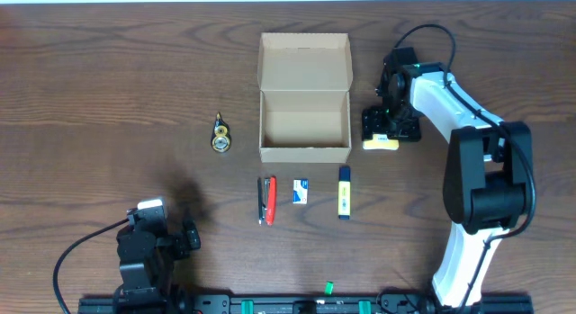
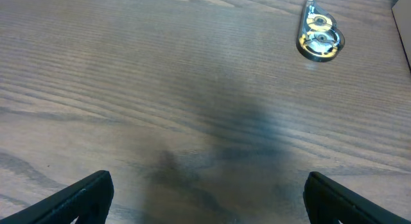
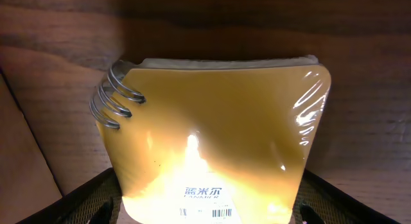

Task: Pack container
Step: 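Lower the right gripper and grasp the yellow notepad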

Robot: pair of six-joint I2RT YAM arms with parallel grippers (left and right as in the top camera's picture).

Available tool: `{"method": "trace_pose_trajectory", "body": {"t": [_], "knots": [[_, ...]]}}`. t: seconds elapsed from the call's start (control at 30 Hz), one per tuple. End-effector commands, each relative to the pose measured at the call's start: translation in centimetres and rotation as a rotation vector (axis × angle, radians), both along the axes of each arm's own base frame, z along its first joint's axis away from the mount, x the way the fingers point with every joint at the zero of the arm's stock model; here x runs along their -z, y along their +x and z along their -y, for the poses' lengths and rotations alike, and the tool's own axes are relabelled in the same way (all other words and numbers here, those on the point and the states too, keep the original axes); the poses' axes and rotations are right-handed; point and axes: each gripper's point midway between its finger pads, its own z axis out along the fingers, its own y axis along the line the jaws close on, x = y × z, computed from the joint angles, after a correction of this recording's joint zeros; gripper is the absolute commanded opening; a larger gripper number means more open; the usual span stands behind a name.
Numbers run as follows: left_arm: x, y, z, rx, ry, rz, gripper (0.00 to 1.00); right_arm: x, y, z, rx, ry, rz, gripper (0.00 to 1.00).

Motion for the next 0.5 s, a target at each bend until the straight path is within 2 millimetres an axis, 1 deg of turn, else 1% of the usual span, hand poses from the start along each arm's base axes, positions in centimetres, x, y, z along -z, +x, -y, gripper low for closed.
{"method": "trace_pose_trajectory", "body": {"t": [0.0, 0.1, 0.2, 0.37, 0.47], "knots": [[0.7, -0.2, -0.1, -0.008, 0.003, -0.018, 0.95, 0.6, -0.3, 0.0, -0.036, -0.006, -0.024, 0.77], [0.7, -0.2, -0.1, -0.008, 0.003, -0.018, 0.96, 0.0, -0.3, 0.0, -0.045, -0.005, -0.024, 0.76], [0.7, -0.2, -0.1, -0.008, 0.003, -0.018, 0.95, -1.4, 0.3, -0.1, -0.047, -0.003, -0.007, 0.75], [0.7, -0.2, -0.1, -0.008, 0.003, -0.018, 0.95, -4.8, 1.9, -0.3, -0.057, 0.001, 0.036, 0.73], [0.7, -0.2, -0.1, -0.008, 0.003, -0.018, 0.95, -7.4, 2.8, -0.4, -0.066, 0.001, 0.065, 0.72]]}}
